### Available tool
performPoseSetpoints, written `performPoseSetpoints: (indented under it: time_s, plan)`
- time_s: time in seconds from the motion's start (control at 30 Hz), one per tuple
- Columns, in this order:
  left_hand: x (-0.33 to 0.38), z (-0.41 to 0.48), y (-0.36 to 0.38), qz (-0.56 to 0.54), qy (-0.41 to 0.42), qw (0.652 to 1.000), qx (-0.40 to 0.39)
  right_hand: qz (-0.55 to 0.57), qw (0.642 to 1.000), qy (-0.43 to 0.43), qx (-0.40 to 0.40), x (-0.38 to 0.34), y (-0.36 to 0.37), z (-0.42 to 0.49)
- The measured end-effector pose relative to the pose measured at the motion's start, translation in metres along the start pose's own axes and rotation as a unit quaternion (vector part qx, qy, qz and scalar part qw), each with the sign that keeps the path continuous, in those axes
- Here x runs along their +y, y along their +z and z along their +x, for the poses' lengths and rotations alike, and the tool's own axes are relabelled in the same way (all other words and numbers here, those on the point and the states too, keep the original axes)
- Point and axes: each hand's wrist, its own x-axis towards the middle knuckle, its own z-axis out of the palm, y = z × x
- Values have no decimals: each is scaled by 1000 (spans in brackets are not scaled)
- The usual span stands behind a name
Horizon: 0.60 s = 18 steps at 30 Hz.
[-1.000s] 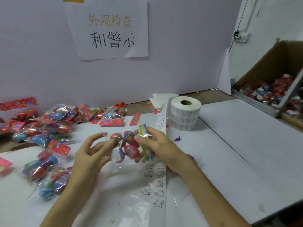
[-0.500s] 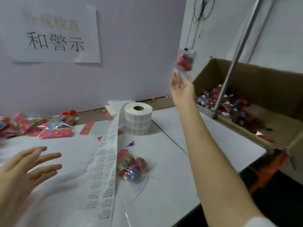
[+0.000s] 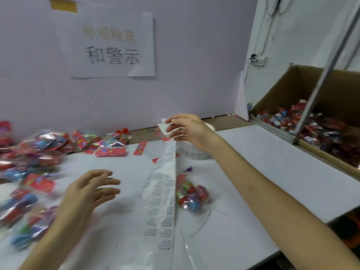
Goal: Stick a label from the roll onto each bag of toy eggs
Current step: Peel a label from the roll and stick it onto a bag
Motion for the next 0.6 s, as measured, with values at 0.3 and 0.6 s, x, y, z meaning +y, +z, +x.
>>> performPoseSetpoints:
  time_s: [0.3, 0.6]
  plan:
    - [15, -6, -2, 19, -34, 999, 35, -336, 929, -103, -118, 37, 155, 43]
    - [6, 0, -12, 44, -97, 993, 58, -462, 886, -24, -37, 90, 189, 122]
